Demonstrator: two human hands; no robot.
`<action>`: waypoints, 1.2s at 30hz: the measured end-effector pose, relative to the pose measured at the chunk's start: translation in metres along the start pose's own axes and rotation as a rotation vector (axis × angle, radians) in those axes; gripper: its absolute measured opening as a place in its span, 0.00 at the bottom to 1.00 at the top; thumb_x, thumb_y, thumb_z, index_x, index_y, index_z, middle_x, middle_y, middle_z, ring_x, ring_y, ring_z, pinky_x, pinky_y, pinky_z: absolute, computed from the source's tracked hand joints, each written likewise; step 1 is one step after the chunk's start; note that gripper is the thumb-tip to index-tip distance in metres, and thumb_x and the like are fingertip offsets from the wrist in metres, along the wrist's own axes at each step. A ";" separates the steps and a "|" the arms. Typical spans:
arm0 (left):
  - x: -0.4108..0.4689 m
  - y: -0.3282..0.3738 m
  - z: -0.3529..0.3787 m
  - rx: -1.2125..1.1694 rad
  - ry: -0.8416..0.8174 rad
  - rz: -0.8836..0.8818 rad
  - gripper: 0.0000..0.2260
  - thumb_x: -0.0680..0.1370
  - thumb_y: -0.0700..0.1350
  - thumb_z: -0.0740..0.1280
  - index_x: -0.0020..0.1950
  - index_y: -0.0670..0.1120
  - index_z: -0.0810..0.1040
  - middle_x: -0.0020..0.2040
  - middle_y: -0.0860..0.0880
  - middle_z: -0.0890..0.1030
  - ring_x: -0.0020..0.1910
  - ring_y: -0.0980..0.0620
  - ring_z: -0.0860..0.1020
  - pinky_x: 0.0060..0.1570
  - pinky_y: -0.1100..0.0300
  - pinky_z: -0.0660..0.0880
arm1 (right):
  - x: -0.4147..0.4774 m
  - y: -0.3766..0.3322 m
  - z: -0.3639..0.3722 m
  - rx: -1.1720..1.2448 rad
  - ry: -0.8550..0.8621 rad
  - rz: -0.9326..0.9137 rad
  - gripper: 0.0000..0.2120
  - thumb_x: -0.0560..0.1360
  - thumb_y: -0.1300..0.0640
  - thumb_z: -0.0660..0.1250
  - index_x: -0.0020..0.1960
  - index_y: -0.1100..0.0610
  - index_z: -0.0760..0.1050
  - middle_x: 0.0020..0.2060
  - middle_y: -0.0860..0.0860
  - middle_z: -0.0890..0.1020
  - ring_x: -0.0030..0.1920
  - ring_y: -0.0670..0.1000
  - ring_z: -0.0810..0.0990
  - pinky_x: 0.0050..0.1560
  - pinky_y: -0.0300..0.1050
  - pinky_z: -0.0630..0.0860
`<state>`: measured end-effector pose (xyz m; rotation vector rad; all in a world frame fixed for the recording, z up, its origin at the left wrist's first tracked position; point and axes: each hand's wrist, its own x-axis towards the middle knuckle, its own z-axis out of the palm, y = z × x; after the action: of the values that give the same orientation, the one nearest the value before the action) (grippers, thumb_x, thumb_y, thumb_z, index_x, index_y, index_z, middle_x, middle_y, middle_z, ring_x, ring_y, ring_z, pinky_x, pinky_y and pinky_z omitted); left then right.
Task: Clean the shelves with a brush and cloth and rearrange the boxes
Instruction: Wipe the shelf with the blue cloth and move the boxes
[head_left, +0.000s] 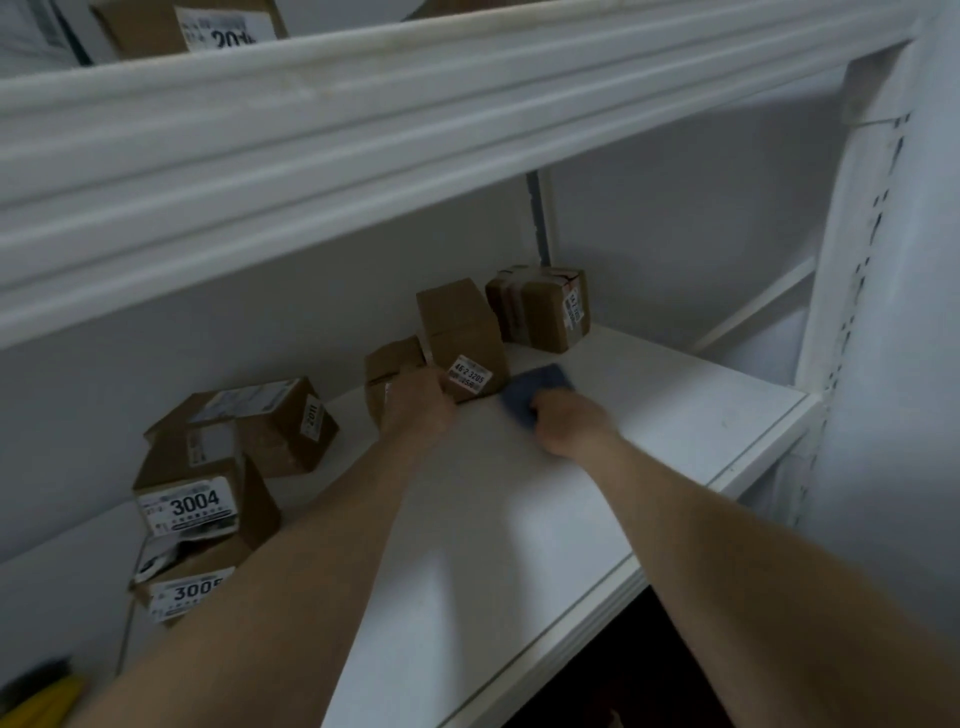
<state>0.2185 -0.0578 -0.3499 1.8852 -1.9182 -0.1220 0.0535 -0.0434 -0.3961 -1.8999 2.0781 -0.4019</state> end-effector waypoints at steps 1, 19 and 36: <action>0.002 -0.003 -0.003 0.069 0.054 0.003 0.14 0.77 0.43 0.62 0.61 0.48 0.78 0.65 0.42 0.72 0.63 0.42 0.72 0.62 0.51 0.71 | 0.003 0.011 -0.006 0.000 0.021 0.083 0.16 0.79 0.60 0.56 0.65 0.59 0.72 0.62 0.58 0.76 0.62 0.58 0.75 0.60 0.51 0.73; 0.024 -0.036 0.001 0.103 -0.167 -0.113 0.35 0.74 0.54 0.70 0.75 0.50 0.58 0.75 0.41 0.54 0.69 0.35 0.64 0.66 0.47 0.66 | -0.002 -0.089 0.048 -0.145 -0.015 -0.023 0.27 0.79 0.58 0.59 0.75 0.59 0.55 0.72 0.60 0.60 0.71 0.65 0.60 0.71 0.58 0.60; -0.025 0.099 0.061 -0.011 -0.556 0.453 0.18 0.81 0.43 0.58 0.71 0.42 0.67 0.68 0.41 0.72 0.65 0.42 0.72 0.59 0.58 0.67 | 0.007 0.036 -0.008 -0.040 0.106 0.360 0.22 0.81 0.55 0.56 0.74 0.60 0.61 0.72 0.59 0.61 0.74 0.61 0.56 0.72 0.53 0.57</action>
<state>0.1030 -0.0424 -0.3740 1.4533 -2.6527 -0.5581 0.0171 -0.0475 -0.4035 -1.5064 2.4507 -0.3839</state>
